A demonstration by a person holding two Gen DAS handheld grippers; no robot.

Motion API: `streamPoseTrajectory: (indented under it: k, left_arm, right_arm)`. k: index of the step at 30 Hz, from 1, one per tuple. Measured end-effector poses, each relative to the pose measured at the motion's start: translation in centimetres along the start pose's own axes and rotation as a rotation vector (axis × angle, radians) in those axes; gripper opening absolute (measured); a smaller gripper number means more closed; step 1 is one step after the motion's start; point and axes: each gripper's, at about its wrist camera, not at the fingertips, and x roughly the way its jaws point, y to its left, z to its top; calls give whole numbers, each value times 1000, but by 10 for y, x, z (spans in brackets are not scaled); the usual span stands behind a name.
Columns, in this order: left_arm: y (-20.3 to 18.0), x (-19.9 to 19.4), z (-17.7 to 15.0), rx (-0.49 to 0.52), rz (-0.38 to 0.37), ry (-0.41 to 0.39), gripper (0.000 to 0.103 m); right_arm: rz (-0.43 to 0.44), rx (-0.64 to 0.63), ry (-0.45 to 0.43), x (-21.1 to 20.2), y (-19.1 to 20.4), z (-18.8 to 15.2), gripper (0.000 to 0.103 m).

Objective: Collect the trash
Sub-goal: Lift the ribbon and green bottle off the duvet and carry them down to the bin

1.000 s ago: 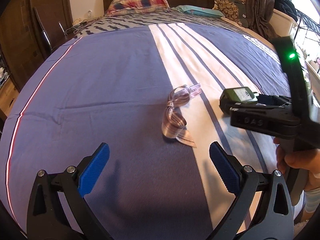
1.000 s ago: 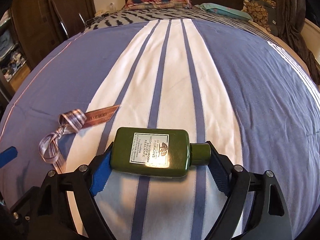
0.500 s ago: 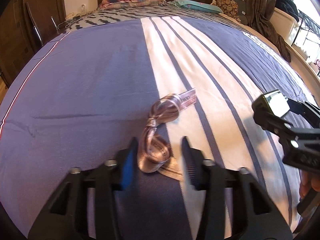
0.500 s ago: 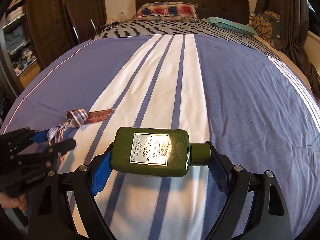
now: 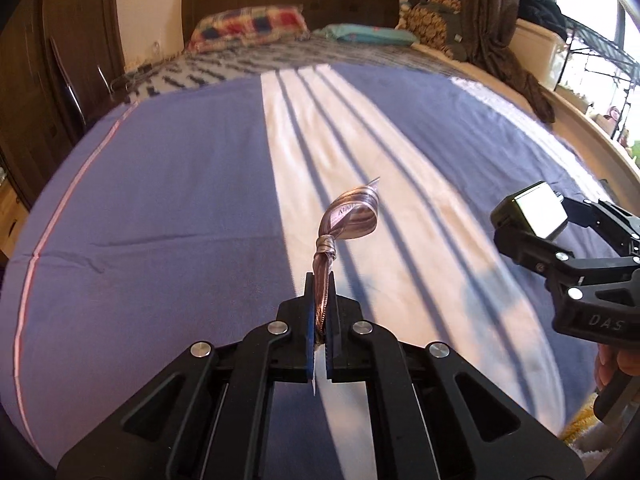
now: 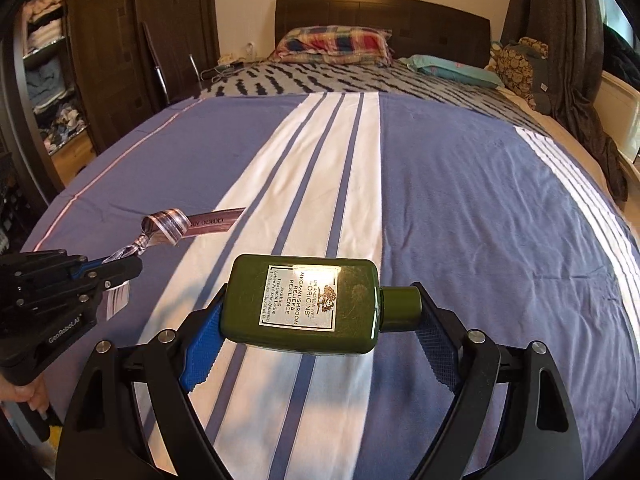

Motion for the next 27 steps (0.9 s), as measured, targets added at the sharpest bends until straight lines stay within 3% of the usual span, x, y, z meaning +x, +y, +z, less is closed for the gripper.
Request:
streamPoseTrajectory:
  k: [14, 27]
  left_arm:
    - [-43, -128, -31, 45, 7, -139, 2]
    - [-77, -186, -94, 63, -41, -176, 2]
  right_arm:
    - [-20, -36, -169, -134, 12, -16, 86]
    - [0, -54, -247, -211, 25, -73, 86]
